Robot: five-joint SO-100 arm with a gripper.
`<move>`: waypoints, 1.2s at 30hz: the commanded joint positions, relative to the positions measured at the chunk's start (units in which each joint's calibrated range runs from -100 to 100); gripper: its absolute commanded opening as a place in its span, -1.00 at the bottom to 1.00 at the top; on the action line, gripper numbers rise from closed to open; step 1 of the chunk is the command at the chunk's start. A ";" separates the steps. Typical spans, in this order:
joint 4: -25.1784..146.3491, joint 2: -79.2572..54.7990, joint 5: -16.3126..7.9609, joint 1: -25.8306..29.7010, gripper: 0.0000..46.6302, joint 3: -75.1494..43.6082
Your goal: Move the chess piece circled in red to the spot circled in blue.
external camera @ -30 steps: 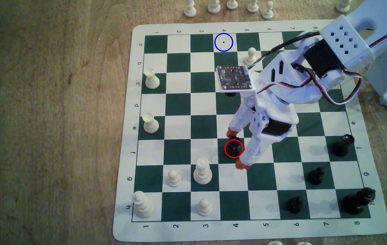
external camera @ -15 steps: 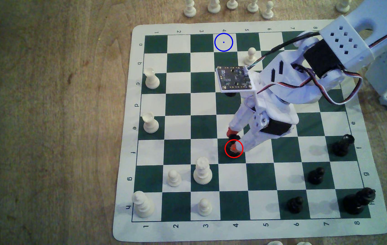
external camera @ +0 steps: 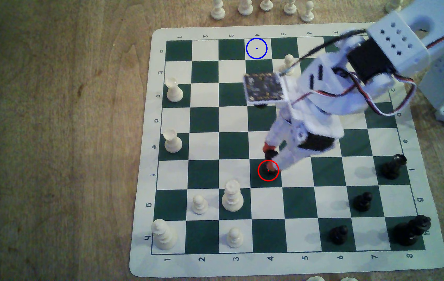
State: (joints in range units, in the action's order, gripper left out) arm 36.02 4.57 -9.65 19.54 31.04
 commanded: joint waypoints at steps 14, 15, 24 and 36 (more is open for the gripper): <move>15.58 21.75 3.42 -11.06 -0.99 -8.38; 15.99 22.77 3.42 -11.37 -0.99 -7.47; 13.53 30.92 6.15 -24.27 -0.99 2.95; -5.55 23.96 9.38 -33.58 -0.99 17.64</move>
State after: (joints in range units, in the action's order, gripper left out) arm 35.62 29.87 -0.61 -12.02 49.66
